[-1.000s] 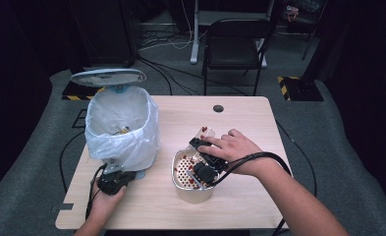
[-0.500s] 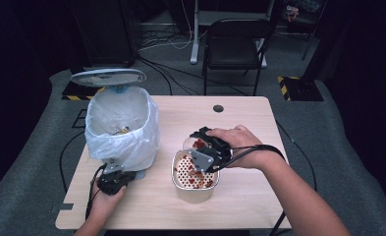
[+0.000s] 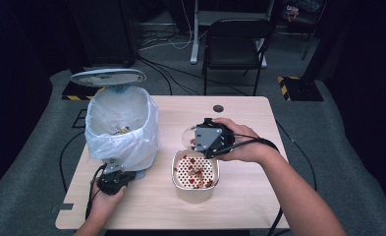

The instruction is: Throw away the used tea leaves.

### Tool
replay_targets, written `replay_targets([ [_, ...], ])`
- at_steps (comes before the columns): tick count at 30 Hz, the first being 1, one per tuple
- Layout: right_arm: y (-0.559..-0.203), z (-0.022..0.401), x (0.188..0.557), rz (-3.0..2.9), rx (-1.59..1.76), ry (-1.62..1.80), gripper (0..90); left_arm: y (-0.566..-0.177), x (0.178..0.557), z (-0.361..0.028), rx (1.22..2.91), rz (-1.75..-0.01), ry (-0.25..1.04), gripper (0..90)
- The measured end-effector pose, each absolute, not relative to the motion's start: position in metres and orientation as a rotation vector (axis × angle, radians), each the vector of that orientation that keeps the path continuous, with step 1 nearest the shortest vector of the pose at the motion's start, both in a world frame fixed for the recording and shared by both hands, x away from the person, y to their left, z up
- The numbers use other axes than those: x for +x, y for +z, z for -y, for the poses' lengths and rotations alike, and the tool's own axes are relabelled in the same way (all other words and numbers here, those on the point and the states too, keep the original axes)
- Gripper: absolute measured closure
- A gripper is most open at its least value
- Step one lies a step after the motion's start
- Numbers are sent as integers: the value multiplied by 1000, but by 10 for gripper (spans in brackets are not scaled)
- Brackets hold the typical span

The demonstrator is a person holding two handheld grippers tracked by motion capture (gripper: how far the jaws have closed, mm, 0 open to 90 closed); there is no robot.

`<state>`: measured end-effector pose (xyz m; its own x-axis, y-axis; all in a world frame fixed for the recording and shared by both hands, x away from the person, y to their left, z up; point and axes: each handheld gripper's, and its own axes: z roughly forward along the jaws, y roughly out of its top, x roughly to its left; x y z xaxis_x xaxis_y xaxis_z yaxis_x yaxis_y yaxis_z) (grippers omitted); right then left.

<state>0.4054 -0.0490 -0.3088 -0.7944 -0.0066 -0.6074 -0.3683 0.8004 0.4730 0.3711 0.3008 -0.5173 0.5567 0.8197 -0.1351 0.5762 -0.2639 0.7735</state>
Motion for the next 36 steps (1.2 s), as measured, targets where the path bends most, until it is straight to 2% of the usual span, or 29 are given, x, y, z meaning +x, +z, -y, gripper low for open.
replay_targets([
  [24, -280, 45, 432, -2506, 278, 1263, 416, -517, 371, -301, 1968, -1125, 370, 900],
  [36, -271, 26, 445, -2536, 384, 1264, 418, -517, 372, -302, 1972, -1127, 376, 900],
])
